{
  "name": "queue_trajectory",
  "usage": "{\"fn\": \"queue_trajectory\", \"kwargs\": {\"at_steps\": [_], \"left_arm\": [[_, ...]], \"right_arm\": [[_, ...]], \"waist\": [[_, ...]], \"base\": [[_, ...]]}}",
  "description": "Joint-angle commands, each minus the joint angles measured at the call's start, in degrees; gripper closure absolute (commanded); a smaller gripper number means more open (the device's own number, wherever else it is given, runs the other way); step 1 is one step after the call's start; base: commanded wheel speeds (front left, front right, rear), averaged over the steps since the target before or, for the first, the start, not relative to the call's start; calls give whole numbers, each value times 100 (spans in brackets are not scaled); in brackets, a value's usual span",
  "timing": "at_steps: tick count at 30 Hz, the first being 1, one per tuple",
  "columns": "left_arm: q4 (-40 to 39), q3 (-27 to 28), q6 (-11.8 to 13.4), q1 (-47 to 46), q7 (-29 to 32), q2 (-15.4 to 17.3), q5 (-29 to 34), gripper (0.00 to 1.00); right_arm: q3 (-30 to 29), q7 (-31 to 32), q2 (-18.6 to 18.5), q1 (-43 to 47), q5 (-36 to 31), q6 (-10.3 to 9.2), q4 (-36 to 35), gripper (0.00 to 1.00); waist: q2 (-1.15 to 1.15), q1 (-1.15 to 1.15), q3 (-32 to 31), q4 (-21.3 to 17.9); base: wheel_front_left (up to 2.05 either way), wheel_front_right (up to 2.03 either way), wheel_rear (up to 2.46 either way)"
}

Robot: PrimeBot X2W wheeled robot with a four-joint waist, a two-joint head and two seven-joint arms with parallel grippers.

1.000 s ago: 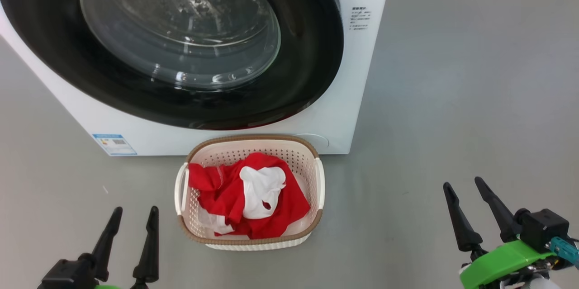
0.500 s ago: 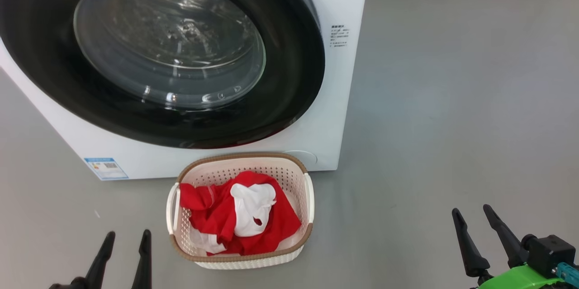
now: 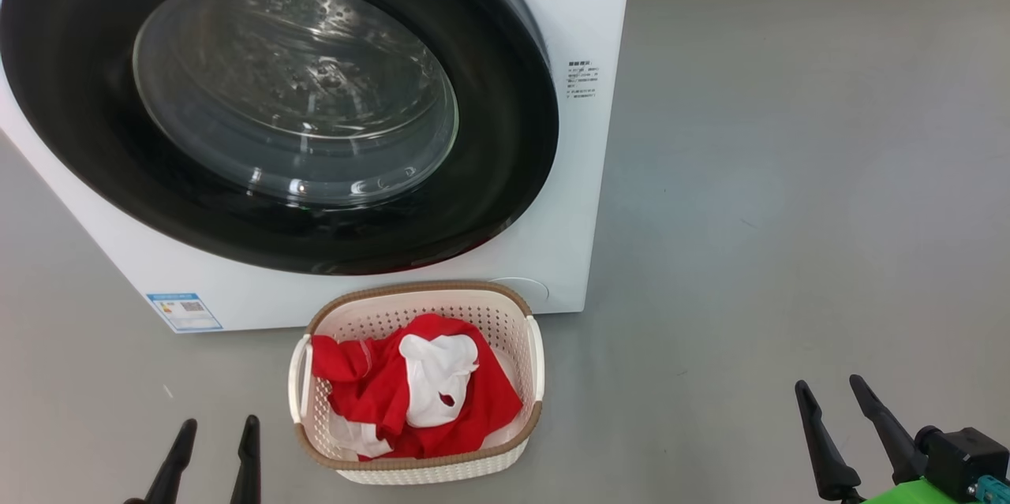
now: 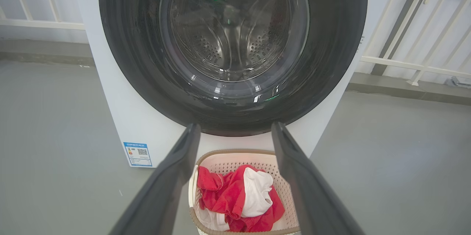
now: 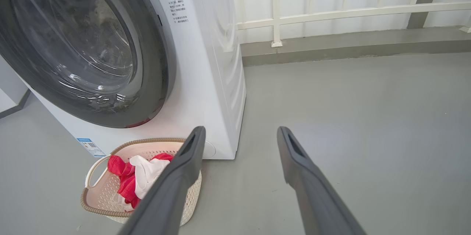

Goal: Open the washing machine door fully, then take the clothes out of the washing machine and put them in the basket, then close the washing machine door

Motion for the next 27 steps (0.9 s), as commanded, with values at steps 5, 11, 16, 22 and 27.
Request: {"fn": "queue_trajectory", "kwargs": {"at_steps": [5, 11, 16, 22, 27], "left_arm": [[-145, 223, -31, -40, -54, 79, 28, 0], [-141, 226, -31, -58, -54, 77, 20, 0], [305, -48, 9, 29, 34, -153, -2, 100], [350, -34, 7, -16, 128, -188, -320, 100], [347, -22, 6, -54, 209, -196, -616, 100]], "right_arm": [[79, -36, -78, -45, -67, -21, -134, 0], [85, -36, -72, -57, -59, -21, -146, 0], [49, 3, 153, 43, 8, 1, 288, 100], [25, 92, 197, 13, 305, 0, 303, 100], [-4, 176, 213, -28, 579, -1, 278, 100]], "waist": [[0, 0, -14, -9], [0, 0, -1, -10], [0, 0, -2, -11], [0, 10, -14, -12], [0, 2, -17, -13]], "base": [[0, 0, 0], [0, 0, 0], [0, 0, 0], [0, 0, 0], [0, 0, 0]]}}
